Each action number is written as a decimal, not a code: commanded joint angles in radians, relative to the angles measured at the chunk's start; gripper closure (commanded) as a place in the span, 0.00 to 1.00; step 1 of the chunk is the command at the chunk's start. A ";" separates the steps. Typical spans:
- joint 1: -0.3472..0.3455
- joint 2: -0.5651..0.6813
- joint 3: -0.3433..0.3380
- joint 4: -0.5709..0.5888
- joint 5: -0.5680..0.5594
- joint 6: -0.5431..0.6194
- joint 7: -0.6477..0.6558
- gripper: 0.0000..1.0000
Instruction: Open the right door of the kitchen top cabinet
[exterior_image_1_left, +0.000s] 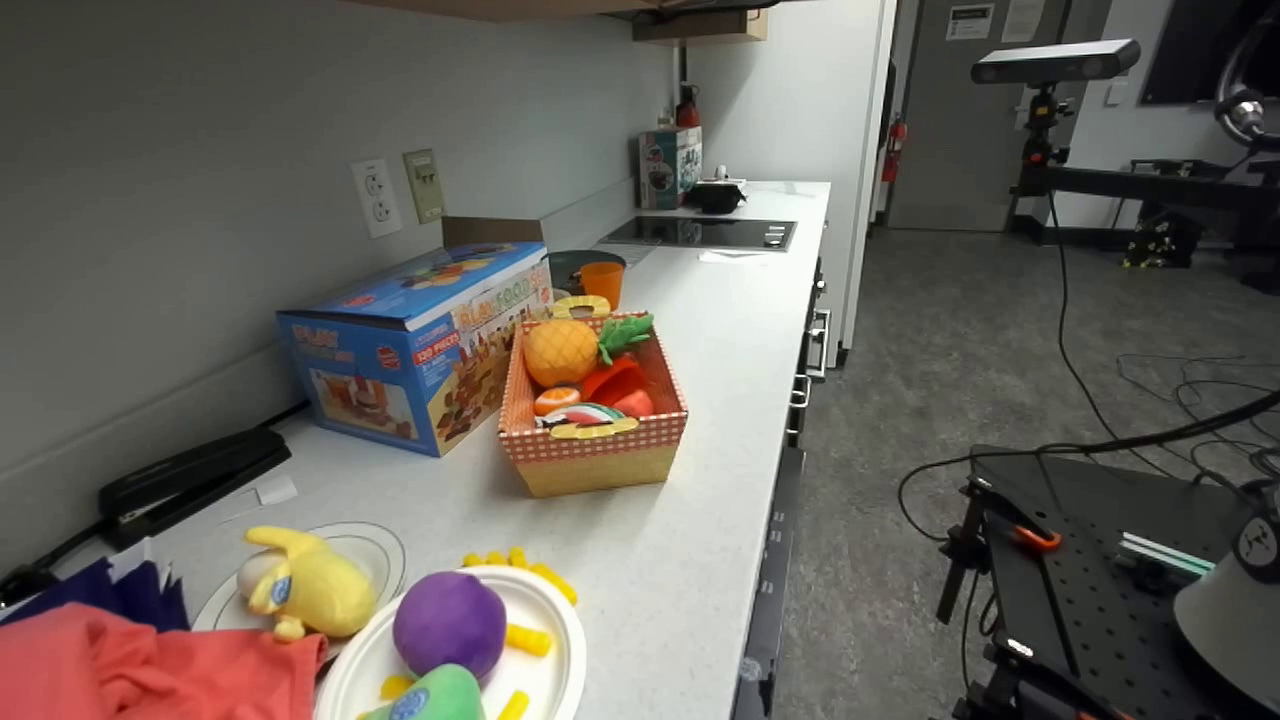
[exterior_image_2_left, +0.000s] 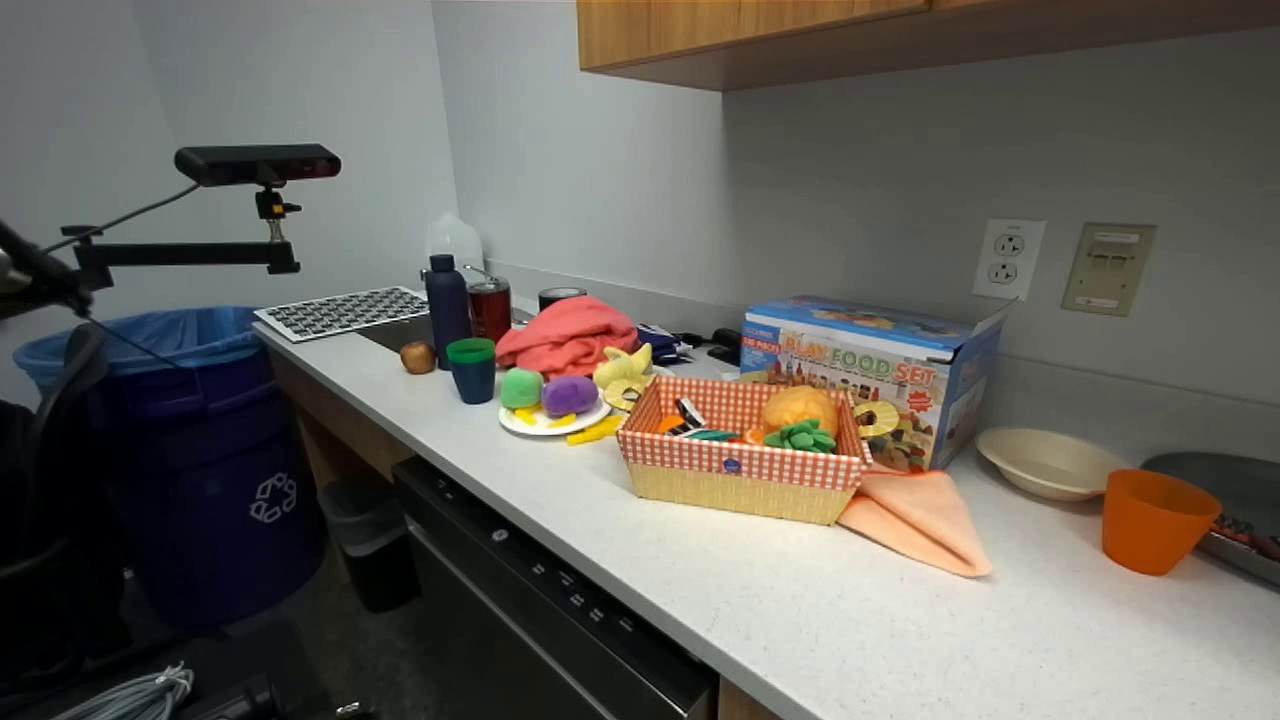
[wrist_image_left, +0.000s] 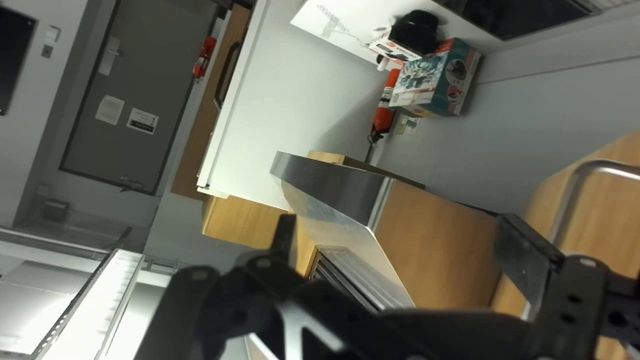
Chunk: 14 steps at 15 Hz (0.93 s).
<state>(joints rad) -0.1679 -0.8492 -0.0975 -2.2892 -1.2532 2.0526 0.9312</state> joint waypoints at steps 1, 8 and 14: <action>0.095 -0.026 0.021 0.061 0.176 -0.041 -0.057 0.00; 0.131 0.039 0.038 0.169 0.393 0.095 -0.068 0.00; 0.100 0.160 0.006 0.194 0.579 0.320 -0.136 0.00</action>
<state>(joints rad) -0.0532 -0.7616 -0.0732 -2.1404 -0.7660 2.2888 0.8631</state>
